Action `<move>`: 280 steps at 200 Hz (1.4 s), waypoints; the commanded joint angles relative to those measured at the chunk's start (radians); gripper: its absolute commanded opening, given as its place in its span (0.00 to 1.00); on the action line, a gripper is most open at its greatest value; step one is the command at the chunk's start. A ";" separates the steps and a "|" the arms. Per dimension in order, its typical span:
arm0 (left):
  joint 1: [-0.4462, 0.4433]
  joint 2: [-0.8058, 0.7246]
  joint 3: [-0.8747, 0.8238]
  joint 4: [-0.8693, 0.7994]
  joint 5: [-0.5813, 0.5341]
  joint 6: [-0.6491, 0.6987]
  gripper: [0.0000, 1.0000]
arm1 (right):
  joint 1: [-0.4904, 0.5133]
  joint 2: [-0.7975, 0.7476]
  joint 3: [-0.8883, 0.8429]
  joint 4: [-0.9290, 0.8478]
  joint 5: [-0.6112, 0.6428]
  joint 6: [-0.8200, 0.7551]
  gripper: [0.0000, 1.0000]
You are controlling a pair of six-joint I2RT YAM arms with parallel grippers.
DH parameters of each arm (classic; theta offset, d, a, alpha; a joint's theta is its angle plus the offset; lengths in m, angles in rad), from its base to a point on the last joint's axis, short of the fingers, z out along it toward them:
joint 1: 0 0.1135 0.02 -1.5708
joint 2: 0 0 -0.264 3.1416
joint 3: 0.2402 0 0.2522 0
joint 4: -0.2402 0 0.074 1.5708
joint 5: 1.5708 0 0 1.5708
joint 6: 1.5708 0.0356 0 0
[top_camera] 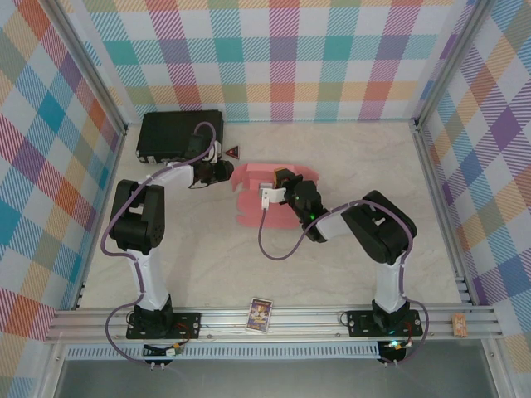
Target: Fold the paper box
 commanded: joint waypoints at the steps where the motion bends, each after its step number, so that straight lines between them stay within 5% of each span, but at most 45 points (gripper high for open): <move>1: -0.002 -0.018 -0.009 0.010 0.087 0.062 0.43 | 0.013 0.023 -0.006 0.065 0.016 -0.016 0.03; 163: -0.042 -0.130 -0.142 0.005 0.280 0.284 0.35 | 0.025 0.077 0.026 0.095 0.059 -0.051 0.03; 280: -0.089 -0.074 -0.154 0.138 0.200 0.259 0.37 | 0.030 0.094 0.034 0.106 0.066 -0.056 0.03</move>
